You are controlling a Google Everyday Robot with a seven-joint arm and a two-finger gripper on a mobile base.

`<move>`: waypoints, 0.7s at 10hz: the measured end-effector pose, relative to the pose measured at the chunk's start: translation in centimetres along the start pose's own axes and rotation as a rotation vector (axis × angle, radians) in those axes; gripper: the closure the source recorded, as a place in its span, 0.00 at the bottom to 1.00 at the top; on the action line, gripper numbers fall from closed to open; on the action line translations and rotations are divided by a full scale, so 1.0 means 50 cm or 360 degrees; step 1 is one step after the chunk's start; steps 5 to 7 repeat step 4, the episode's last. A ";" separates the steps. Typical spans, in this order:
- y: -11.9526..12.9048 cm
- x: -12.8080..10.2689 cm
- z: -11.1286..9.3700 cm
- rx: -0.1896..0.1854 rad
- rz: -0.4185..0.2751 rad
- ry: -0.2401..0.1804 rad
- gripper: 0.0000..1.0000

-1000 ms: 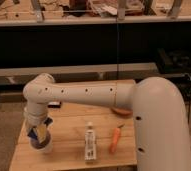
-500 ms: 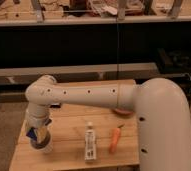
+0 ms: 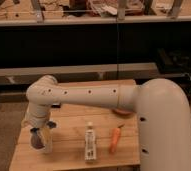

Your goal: Place the white sponge in the ceramic cup

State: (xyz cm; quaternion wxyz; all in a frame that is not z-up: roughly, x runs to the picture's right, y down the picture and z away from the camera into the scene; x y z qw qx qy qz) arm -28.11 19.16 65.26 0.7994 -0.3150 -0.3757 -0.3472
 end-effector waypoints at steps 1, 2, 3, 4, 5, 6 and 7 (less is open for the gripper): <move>0.000 0.000 -0.006 0.0020 0.0007 0.0006 0.20; 0.002 0.002 -0.009 0.0040 0.0019 0.0006 0.20; 0.007 0.007 -0.011 0.0063 0.0037 0.0007 0.20; 0.010 0.012 -0.012 0.0089 0.0058 0.0007 0.20; 0.010 0.012 -0.012 0.0089 0.0058 0.0007 0.20; 0.010 0.012 -0.012 0.0089 0.0058 0.0007 0.20; 0.010 0.012 -0.012 0.0089 0.0058 0.0007 0.20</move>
